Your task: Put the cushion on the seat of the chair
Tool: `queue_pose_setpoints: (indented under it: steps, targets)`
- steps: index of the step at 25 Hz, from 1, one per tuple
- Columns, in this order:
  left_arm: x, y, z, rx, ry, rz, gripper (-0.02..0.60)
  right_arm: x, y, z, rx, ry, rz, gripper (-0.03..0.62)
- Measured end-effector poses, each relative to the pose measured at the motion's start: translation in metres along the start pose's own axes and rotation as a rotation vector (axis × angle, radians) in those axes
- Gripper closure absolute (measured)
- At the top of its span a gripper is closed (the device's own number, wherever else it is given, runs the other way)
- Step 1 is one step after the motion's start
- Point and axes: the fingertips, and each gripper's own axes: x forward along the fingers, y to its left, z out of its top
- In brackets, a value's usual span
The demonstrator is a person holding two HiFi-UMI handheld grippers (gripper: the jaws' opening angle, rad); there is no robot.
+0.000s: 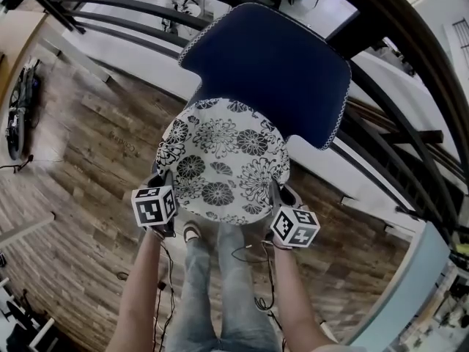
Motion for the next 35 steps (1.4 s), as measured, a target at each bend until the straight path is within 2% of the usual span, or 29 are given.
queue_pose_setpoints:
  steps: [7,21,35]
  targets:
    - [0.007,0.002,0.003,0.019,0.004,0.008,0.568,0.007,-0.002,-0.007,0.013,0.007,-0.02,0.576]
    - [0.022,0.008,0.006,0.033,0.028,-0.002,0.568,0.016,-0.006,-0.013,-0.025,0.062,-0.055,0.576]
    - [0.054,0.015,-0.001,0.027,0.091,0.022,0.568,0.041,-0.027,-0.03,-0.026,0.158,-0.129,0.571]
